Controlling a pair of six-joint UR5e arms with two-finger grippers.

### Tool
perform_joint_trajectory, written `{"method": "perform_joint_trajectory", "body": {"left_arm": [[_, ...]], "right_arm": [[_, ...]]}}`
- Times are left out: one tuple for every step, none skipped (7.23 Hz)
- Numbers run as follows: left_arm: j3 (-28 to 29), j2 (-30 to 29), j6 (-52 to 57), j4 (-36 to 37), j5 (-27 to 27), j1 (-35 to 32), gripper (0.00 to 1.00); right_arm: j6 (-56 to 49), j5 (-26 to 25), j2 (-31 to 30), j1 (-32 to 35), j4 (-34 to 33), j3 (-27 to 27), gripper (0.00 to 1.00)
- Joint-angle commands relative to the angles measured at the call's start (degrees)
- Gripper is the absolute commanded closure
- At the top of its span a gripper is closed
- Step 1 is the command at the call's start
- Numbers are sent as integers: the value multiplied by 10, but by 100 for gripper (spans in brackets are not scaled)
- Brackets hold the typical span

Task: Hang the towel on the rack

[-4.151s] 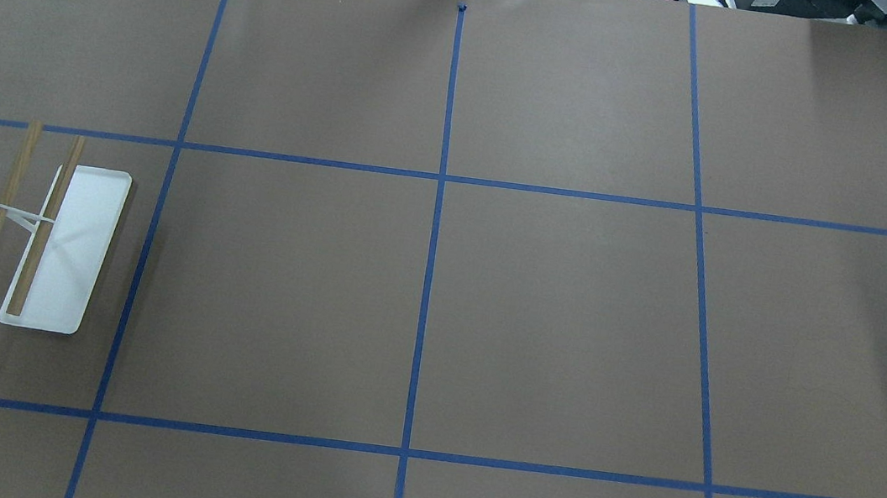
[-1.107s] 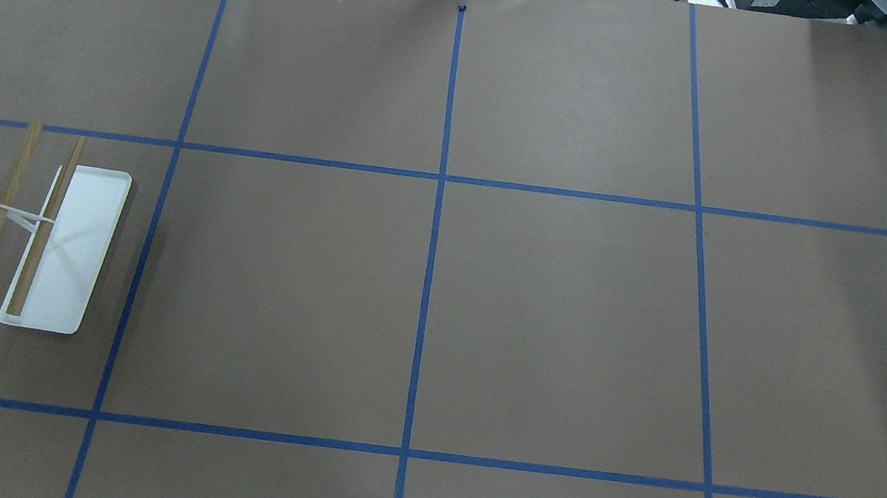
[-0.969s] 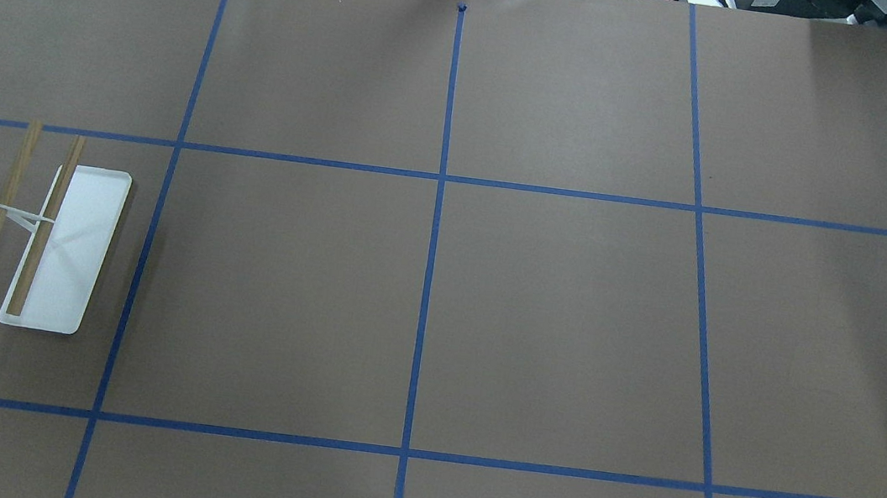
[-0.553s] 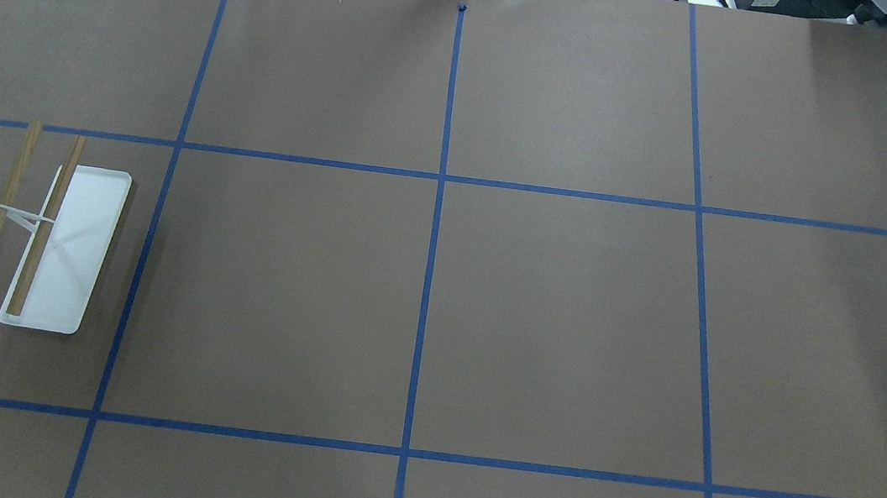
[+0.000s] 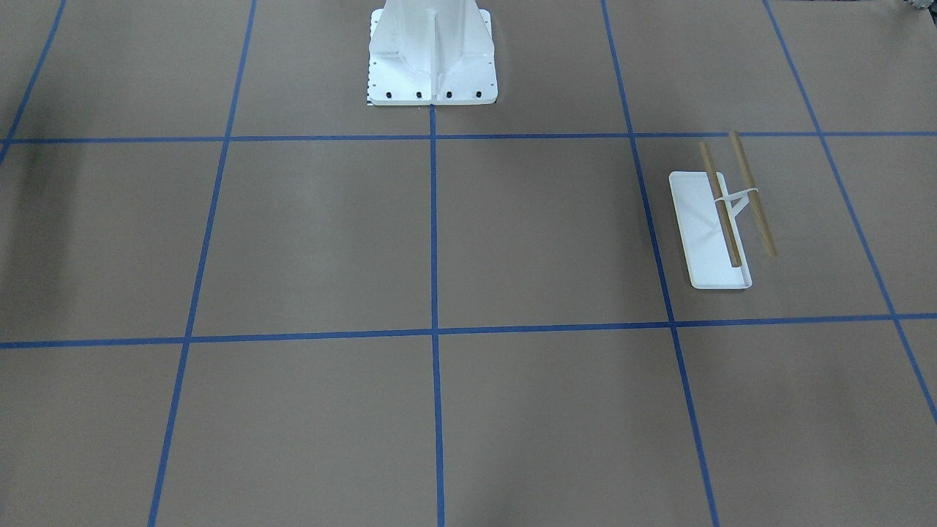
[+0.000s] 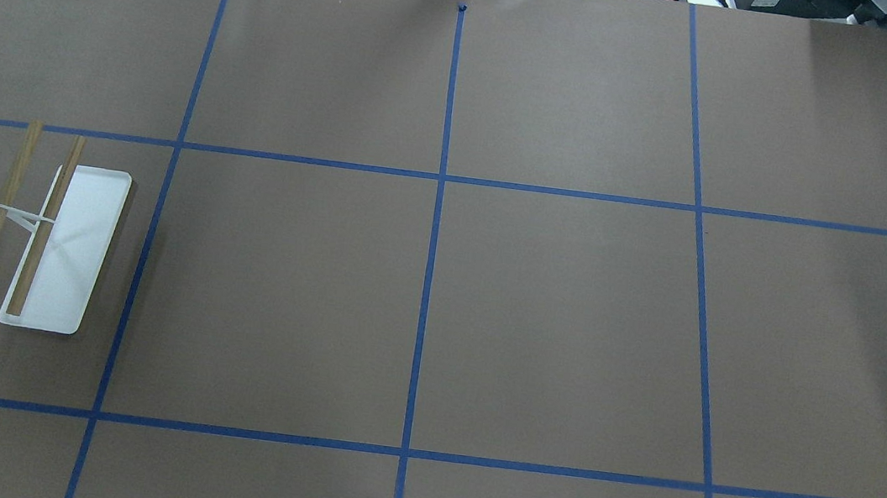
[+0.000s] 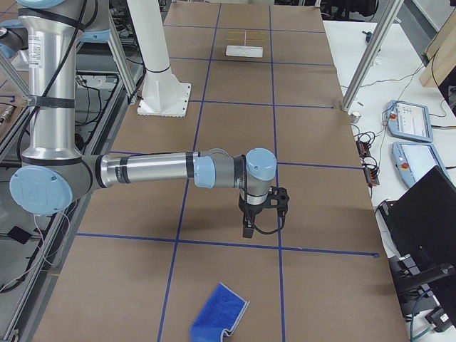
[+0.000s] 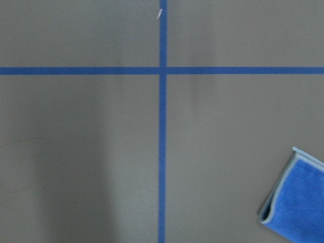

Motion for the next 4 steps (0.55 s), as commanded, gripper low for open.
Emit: {"method": "perform_joint_trajectory", "body": {"left_arm": [[-3, -1, -3, 0, -1, 0, 0], [-6, -1, -4, -1, -1, 0, 0], [-3, -5, -4, -2, -1, 1, 0], [-5, -6, -4, -1, -1, 1, 0]], "right_arm": [[-43, -66, -1, 9, 4, -43, 0], [-88, -42, 3, 31, 4, -78, 0], [-165, -33, 15, 65, 4, -117, 0], [-212, 6, 17, 85, 4, -148, 0]]}}
